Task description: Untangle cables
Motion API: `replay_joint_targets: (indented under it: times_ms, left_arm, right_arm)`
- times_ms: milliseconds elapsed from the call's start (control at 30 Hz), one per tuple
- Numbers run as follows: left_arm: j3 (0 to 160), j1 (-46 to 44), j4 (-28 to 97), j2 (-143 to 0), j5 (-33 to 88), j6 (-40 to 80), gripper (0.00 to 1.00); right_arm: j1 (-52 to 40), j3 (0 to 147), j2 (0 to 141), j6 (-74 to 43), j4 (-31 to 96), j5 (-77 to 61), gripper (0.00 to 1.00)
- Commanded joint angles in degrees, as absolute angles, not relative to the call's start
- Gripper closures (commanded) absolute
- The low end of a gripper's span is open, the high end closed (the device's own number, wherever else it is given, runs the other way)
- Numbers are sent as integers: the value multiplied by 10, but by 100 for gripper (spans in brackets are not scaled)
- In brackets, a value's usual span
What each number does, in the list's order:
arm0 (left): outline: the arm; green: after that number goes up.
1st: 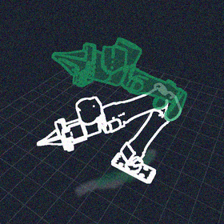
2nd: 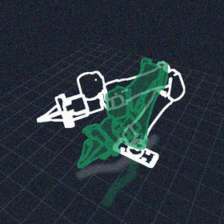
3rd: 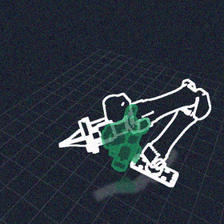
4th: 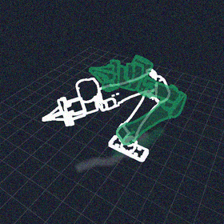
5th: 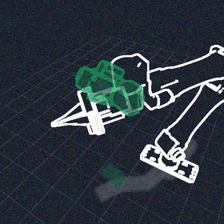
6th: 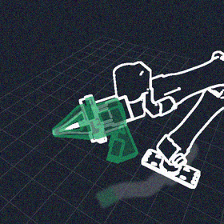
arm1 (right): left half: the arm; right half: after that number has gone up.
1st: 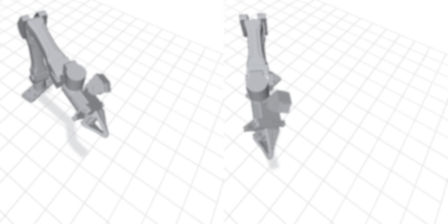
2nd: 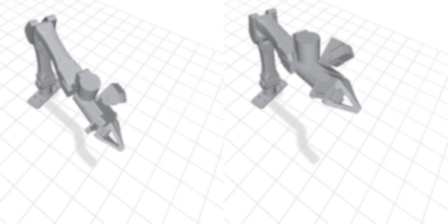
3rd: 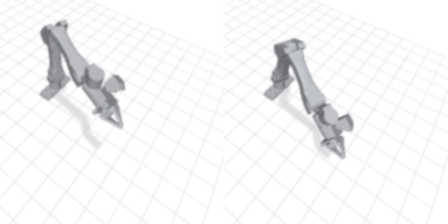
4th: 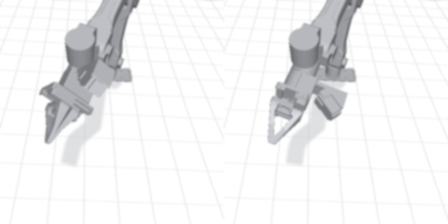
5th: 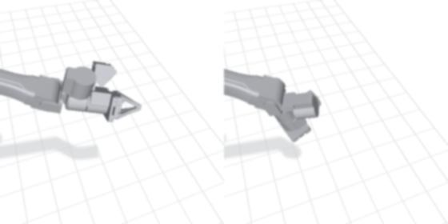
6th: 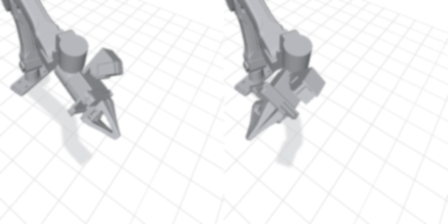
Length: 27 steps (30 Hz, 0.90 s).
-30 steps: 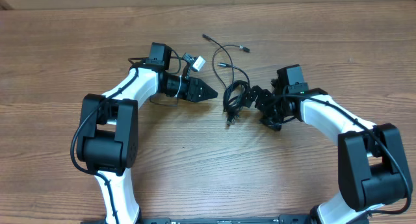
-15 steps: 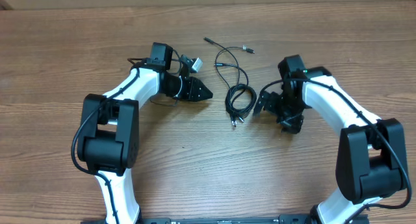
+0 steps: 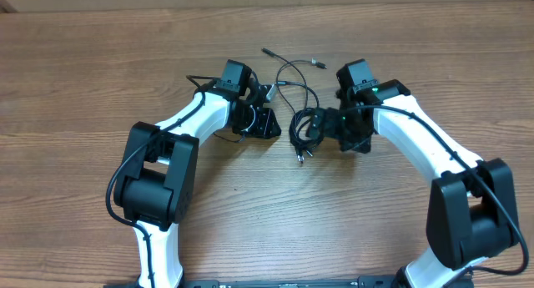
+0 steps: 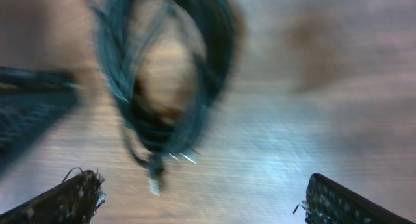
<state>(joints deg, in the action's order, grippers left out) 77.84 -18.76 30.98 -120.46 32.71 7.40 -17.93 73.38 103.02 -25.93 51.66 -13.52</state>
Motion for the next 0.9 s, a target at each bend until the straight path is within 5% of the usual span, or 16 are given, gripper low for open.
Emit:
replay_joint_targets:
  times_ms: [0,167,267,400,867]
  left_arm:
    - [779,-182,308,-1210,300,95,72]
    - [779,-167,315,-1210,300,111,73]
    - [779,-148,322,-1210,300,129,73]
    - [779,-118,332,-1210,301,144,73]
    - [779,-74,347,-1210,327,147,72]
  right_arm:
    - [-190,750,1009,-252,474,-157,0]
    - [-214,750,1028,-251,417,-191,6]
    - [-231,742,1039,-252,390,-162,26]
    - [-247,722,1047,-252,370,-101,64]
    - [-248,637,1067,-255,290,-162,67]
